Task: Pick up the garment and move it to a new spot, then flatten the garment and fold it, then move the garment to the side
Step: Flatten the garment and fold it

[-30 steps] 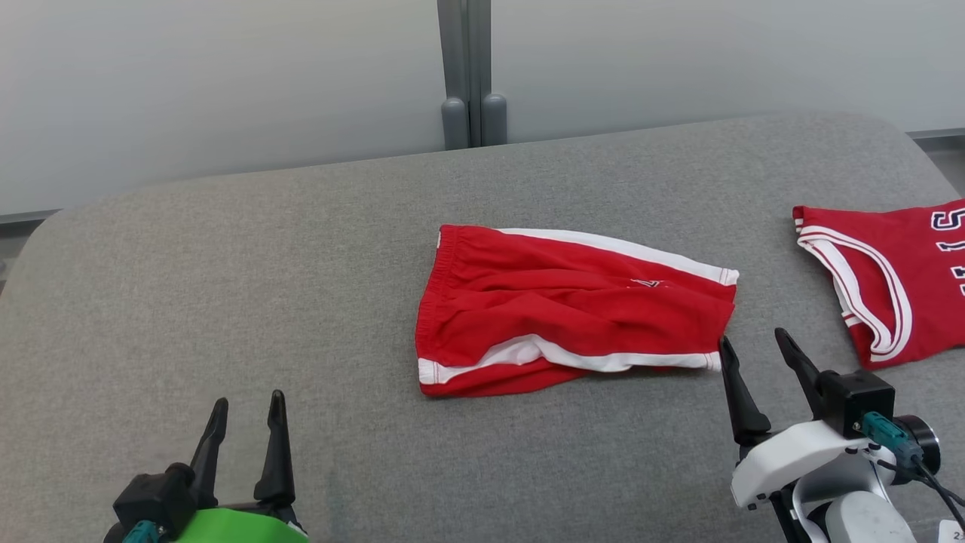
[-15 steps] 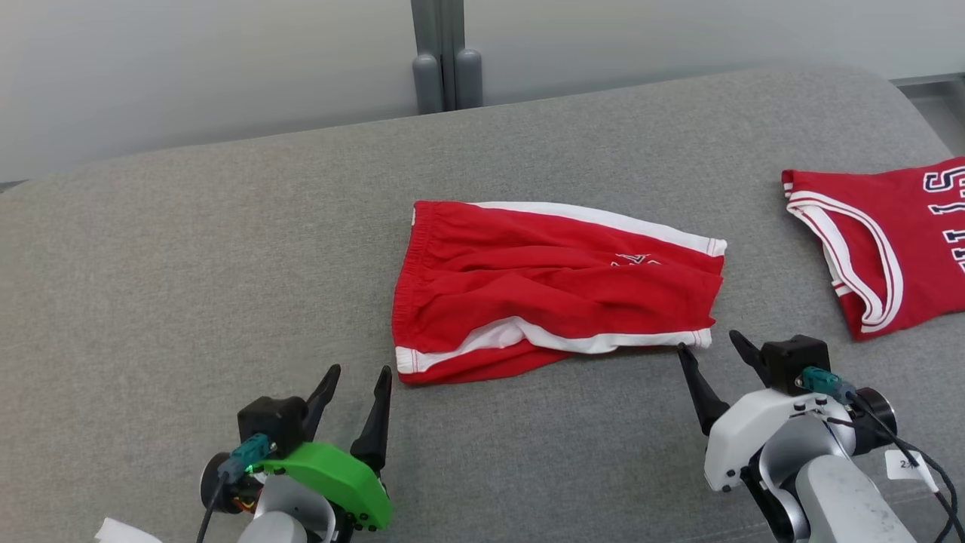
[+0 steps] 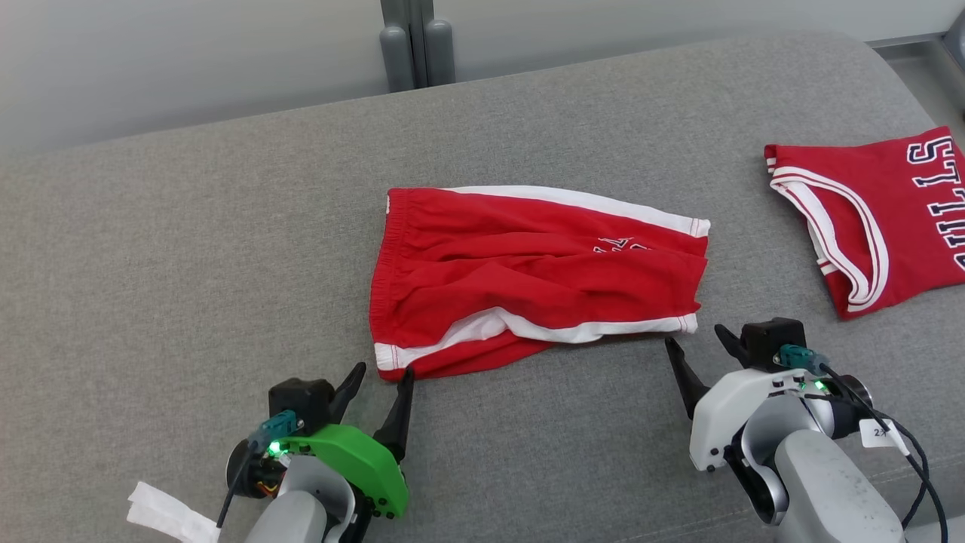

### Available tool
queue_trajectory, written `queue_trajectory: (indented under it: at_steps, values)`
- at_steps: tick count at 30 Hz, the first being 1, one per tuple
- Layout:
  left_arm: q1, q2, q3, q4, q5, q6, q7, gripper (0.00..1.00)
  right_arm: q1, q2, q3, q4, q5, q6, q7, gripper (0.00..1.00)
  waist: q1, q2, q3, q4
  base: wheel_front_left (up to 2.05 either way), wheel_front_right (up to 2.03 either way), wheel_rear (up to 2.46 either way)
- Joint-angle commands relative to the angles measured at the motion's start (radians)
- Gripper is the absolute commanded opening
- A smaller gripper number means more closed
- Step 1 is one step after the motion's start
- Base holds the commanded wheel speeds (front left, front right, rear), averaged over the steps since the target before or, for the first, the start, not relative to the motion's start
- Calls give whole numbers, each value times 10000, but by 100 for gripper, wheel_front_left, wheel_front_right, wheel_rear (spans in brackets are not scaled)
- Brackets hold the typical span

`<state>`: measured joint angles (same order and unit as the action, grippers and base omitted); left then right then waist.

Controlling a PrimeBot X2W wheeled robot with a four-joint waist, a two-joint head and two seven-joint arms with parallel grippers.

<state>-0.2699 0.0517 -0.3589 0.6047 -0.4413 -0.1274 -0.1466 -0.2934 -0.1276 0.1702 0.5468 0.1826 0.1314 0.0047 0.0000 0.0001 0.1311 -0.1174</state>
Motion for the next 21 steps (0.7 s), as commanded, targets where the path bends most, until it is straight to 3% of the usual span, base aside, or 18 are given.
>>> queue_trajectory:
  at_steps: [1,21]
  values:
    - [-226,20,-36,97,-120,-42,-73,100,-173,40,61,101,108,-17,-102,100,0,-1,6,1,0,0,0]
    - [-1159,11,-422,1065,-717,-12,62,100,-1112,-24,964,1077,703,-17,-525,100,0,-1,337,82,0,0,0]
